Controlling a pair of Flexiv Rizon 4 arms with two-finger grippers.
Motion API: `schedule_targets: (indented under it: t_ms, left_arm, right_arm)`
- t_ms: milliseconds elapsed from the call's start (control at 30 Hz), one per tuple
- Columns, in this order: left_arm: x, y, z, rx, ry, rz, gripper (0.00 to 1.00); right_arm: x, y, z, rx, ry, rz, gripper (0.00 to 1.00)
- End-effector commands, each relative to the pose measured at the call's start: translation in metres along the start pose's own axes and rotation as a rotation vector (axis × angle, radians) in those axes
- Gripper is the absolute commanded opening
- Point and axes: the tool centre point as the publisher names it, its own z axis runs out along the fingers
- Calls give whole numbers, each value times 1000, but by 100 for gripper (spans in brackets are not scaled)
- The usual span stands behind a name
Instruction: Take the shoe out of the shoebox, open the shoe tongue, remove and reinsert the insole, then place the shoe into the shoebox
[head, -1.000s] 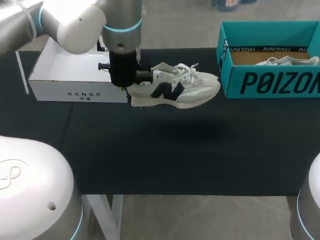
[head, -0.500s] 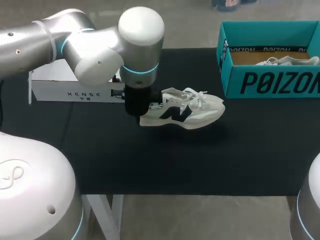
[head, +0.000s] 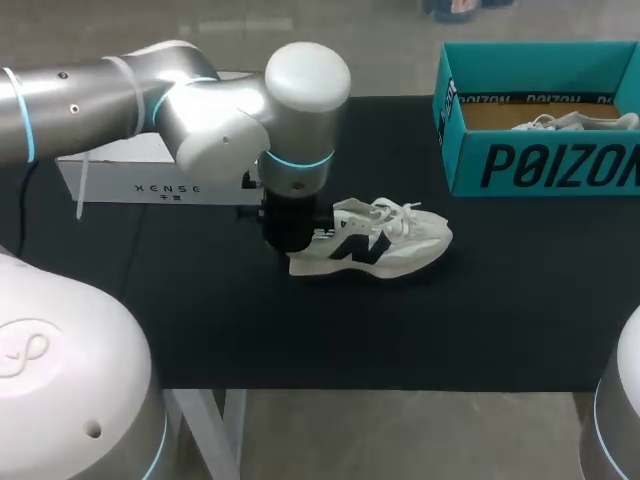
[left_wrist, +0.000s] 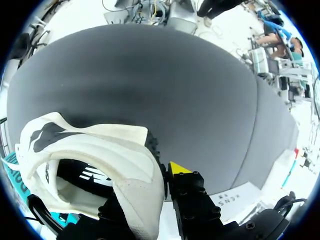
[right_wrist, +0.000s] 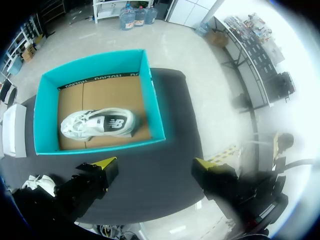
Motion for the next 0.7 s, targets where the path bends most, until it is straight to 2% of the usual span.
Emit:
schedule_targets:
  t_ms: [33, 233, 700]
  left_arm:
    - [-8, 1, 16, 20, 4, 3, 0]
    - [-8, -2, 25, 37, 14, 11, 0]
    - [-9, -3, 25, 40, 4, 13, 0]
  right_arm:
    - [0, 0, 0, -1, 0, 1, 100]
    - [0, 0, 0, -1, 0, 1, 100]
    - [0, 0, 0, -1, 0, 1, 100]
